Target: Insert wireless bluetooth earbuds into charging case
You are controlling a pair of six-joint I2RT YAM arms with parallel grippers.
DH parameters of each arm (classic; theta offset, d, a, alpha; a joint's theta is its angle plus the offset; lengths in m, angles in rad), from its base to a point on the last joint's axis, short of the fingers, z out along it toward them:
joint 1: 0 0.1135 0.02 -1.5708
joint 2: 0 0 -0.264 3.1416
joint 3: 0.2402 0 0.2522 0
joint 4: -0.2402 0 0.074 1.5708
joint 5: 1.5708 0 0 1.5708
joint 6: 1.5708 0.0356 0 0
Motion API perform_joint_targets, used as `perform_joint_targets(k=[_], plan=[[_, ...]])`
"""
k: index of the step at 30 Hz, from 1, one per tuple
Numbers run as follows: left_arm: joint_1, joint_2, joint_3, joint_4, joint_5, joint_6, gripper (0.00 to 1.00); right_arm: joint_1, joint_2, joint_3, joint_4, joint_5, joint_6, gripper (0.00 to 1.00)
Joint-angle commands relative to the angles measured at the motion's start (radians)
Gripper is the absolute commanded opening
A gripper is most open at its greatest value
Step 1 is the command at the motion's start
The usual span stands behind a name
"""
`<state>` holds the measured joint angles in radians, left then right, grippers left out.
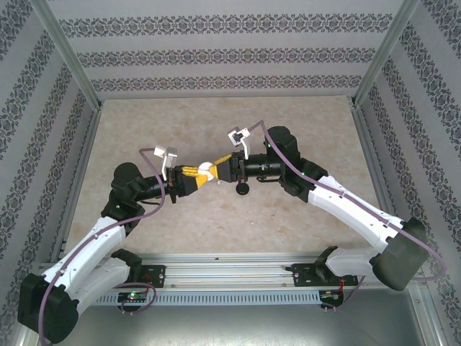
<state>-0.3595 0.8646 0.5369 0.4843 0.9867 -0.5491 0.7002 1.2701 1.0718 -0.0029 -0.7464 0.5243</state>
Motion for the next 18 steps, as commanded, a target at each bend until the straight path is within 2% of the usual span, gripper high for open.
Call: perform_joint_targets(k=[1, 4, 15, 18], plan=[[-0.014, -0.036, -0.030, 0.029, 0.046, 0.125, 0.00, -0.003, 0.024, 0.020, -0.071, 0.053, -0.014, 0.38], [-0.013, -0.036, -0.055, 0.061, 0.038, 0.136, 0.00, -0.005, 0.023, 0.019, -0.087, 0.076, -0.016, 0.43], [-0.014, -0.013, -0.124, 0.167, -0.061, 0.196, 0.00, -0.013, -0.006, 0.009, -0.170, 0.142, 0.009, 0.49], [-0.014, -0.010, -0.134, 0.152, -0.069, 0.214, 0.00, -0.018, -0.025, 0.003, -0.187, 0.173, 0.034, 0.52]])
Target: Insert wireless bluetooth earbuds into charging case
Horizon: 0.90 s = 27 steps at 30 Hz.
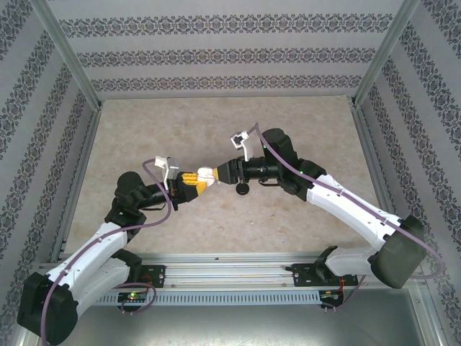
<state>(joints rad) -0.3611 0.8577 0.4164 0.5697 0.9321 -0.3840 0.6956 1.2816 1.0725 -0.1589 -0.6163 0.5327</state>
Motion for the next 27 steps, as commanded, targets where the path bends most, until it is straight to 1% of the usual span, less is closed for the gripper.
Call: perform_joint_targets(k=[1, 6, 10, 13, 17, 23, 25, 27], plan=[[-0.012, -0.007, -0.018, 0.054, -0.022, 0.061, 0.00, -0.016, -0.043, 0.001, -0.040, 0.067, 0.038, 0.52], [-0.013, -0.039, -0.025, -0.056, -0.057, 0.141, 0.00, -0.036, -0.029, 0.037, -0.159, 0.218, 0.096, 0.54], [-0.012, -0.068, -0.034, -0.133, -0.090, 0.194, 0.00, -0.067, 0.057, 0.102, -0.284, 0.299, 0.123, 0.54], [-0.012, -0.077, -0.047, -0.166, -0.107, 0.219, 0.00, -0.084, 0.172, 0.171, -0.382, 0.351, 0.133, 0.52], [-0.011, -0.072, -0.057, -0.180, -0.122, 0.232, 0.00, -0.087, 0.373, 0.320, -0.494, 0.378, 0.071, 0.49], [-0.012, -0.053, -0.047, -0.195, -0.132, 0.250, 0.00, -0.092, 0.611, 0.497, -0.545, 0.433, 0.033, 0.41], [-0.011, -0.050, -0.043, -0.207, -0.132, 0.258, 0.00, -0.092, 0.666, 0.532, -0.555, 0.427, 0.032, 0.37], [-0.011, -0.048, -0.041, -0.220, -0.133, 0.271, 0.00, -0.082, 0.719, 0.579, -0.580, 0.419, 0.012, 0.36]])
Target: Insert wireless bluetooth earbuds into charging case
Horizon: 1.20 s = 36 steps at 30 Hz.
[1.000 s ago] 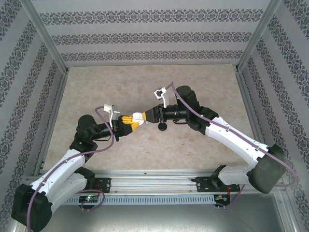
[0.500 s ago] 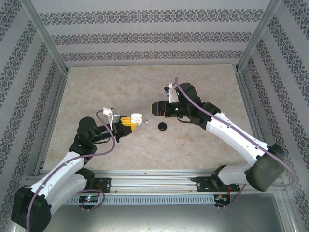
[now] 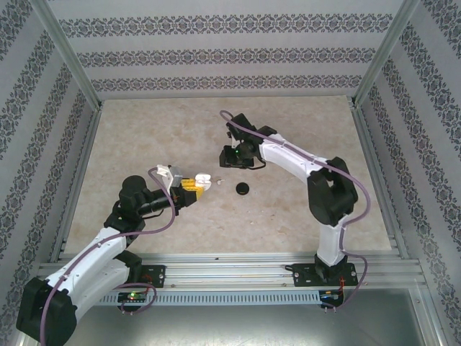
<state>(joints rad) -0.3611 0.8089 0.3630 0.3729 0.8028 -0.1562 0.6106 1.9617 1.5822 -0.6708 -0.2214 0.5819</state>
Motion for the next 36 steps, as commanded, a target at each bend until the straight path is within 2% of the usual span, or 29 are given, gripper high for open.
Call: perform_joint_targets(k=[1, 6, 14, 20, 27, 36], plan=[[-0.011, 0.003, 0.012, -0.027, -0.002, 0.050, 0.00, 0.014, 0.064, 0.093, -0.084, 0.037, -0.063, 0.36], [-0.011, 0.028, -0.008, 0.001, 0.001, 0.045, 0.00, 0.057, 0.167, 0.178, -0.107, 0.016, -0.249, 0.39], [-0.011, 0.064, -0.058, 0.084, 0.001, -0.002, 0.00, 0.028, 0.324, 0.342, -0.197, -0.103, -0.409, 0.49], [-0.010, 0.066, -0.059, 0.076, -0.009, -0.002, 0.00, 0.006, 0.364, 0.352, -0.219, -0.173, -0.447, 0.56], [-0.011, 0.055, -0.065, 0.061, -0.008, -0.003, 0.00, -0.002, 0.372, 0.290, -0.188, -0.301, -0.442, 0.56], [-0.010, -0.010, -0.075, 0.016, -0.006, 0.001, 0.00, -0.001, 0.297, 0.140, -0.121, -0.300, -0.366, 0.56]])
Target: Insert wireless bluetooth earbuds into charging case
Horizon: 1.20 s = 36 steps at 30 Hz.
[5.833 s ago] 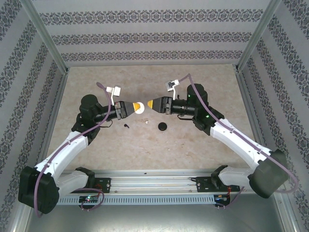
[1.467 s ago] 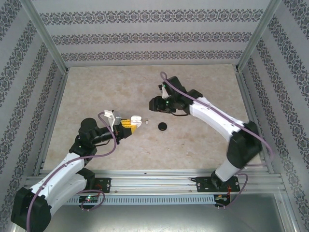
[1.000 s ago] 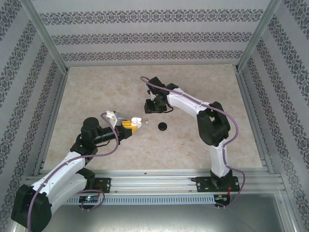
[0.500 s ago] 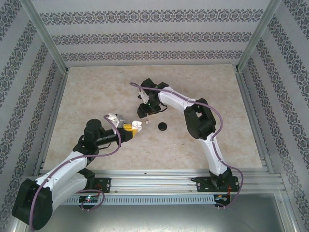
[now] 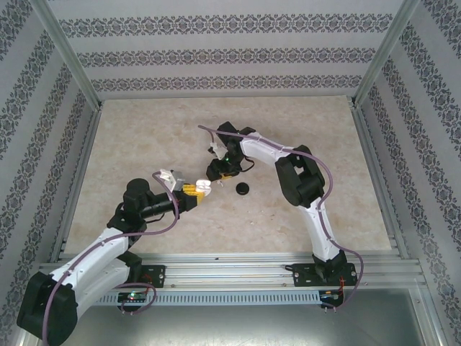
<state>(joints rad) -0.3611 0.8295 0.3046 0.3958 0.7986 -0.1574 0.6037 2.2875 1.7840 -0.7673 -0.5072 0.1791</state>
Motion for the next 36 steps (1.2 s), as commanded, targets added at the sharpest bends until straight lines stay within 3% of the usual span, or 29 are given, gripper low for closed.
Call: perform_joint_targets(k=[1, 8, 14, 20, 36], plan=[[-0.011, -0.036, -0.018, -0.011, -0.002, 0.004, 0.00, 0.008, -0.040, -0.079, -0.018, -0.010, 0.047, 0.56], [-0.010, -0.042, -0.021, -0.006, -0.001, 0.005, 0.00, 0.033, -0.104, -0.172, 0.011, 0.054, 0.127, 0.56], [-0.011, -0.045, -0.022, 0.000, -0.003, -0.002, 0.00, 0.040, -0.148, -0.175, -0.017, 0.186, 0.324, 0.56], [-0.010, -0.042, -0.018, 0.000, 0.000, -0.002, 0.00, 0.061, -0.179, -0.167, 0.001, 0.229, 0.456, 0.58], [-0.010, -0.029, -0.026, 0.019, 0.007, -0.007, 0.00, 0.070, -0.063, -0.054, 0.010, 0.250, 0.556, 0.51]])
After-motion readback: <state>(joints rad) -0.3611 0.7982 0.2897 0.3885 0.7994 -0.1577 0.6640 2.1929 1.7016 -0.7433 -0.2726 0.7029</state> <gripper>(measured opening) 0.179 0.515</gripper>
